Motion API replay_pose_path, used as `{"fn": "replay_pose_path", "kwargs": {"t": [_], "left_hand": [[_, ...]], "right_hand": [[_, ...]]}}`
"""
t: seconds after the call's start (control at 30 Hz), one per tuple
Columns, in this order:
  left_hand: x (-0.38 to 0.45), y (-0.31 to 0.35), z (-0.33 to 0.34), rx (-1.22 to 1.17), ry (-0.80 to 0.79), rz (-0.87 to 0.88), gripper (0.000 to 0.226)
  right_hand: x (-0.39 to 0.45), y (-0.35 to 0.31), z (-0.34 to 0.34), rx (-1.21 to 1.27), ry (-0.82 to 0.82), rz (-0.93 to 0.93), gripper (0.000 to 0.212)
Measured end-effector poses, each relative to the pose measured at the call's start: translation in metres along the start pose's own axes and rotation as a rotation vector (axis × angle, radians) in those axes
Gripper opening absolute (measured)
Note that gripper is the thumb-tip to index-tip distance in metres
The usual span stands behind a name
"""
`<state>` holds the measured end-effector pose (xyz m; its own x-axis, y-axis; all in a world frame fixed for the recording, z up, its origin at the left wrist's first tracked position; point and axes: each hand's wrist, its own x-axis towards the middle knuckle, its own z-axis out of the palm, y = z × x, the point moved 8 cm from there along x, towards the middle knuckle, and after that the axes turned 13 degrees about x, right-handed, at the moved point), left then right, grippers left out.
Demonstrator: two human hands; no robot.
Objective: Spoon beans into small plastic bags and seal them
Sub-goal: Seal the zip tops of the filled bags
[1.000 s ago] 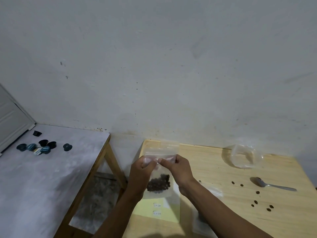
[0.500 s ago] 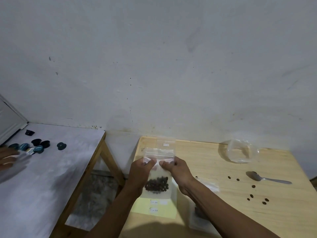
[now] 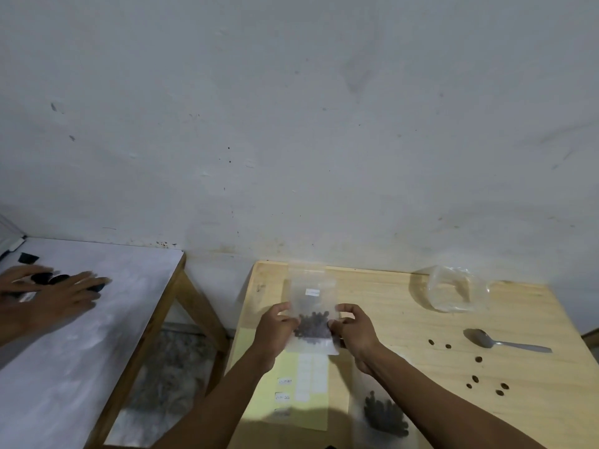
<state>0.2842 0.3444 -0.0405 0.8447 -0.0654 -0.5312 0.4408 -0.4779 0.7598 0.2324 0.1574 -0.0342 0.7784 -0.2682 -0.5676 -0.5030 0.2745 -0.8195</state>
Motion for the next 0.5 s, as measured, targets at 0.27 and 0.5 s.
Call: {"fn": "replay_pose_path", "kwargs": {"t": [0.27, 0.5], "left_hand": [[0.042, 0.013, 0.003, 0.385, 0.085, 0.071, 0.058], [0.070, 0.011, 0.010, 0.596, 0.083, 0.080, 0.051]], "right_hand": [[0.036, -0.014, 0.029, -0.256, -0.040, -0.060, 0.046], [0.043, -0.032, 0.044, -0.159, -0.086, -0.039, 0.053]]}}
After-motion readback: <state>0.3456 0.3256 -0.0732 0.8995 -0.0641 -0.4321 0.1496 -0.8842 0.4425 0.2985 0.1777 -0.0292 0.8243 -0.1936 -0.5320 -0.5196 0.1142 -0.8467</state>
